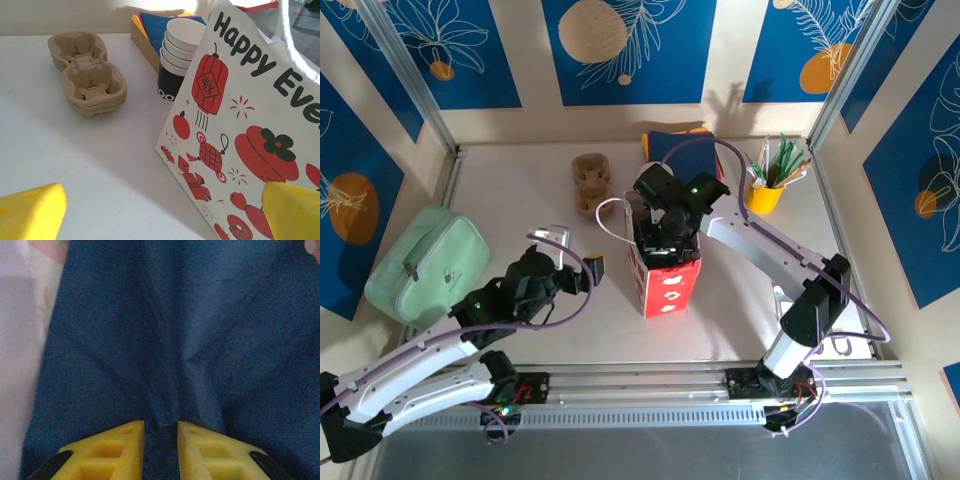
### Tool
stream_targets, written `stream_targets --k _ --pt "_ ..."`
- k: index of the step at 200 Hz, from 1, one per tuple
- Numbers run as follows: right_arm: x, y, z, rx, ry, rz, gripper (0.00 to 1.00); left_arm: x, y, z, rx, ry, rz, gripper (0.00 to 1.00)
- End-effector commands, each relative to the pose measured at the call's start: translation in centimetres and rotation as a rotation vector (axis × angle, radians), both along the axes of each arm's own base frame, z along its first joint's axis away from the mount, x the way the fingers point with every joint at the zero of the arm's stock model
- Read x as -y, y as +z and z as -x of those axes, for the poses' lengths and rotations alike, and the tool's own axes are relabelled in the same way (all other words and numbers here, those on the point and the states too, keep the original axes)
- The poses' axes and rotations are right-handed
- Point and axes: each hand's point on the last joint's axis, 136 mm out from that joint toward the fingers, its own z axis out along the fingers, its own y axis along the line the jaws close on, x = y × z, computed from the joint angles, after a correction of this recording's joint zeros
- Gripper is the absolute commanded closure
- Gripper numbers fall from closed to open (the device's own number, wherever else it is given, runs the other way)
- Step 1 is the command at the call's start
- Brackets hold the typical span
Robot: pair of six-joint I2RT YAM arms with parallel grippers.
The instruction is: Pack the takeout coffee
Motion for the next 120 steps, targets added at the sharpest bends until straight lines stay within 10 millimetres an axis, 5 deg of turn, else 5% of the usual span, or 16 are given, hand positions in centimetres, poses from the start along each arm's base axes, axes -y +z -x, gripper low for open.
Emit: stream_targets --k 1,51,120 --pt "0.8 0.5 0.2 -0.004 -0.022 0.037 0.75 -0.6 0.3 -0.2 0.011 0.02 -0.01 0.01" --pt "-0.4 3.0 0.0 0.04 -0.001 -0.036 0.75 -0.6 -0.2 -0.2 0.003 0.023 -0.013 0.01" --pt "-0.7 10.4 -0.5 0.249 0.048 -0.206 0.69 -0.7 0.3 -0.5 0.023 0.027 -0.046 0.01"
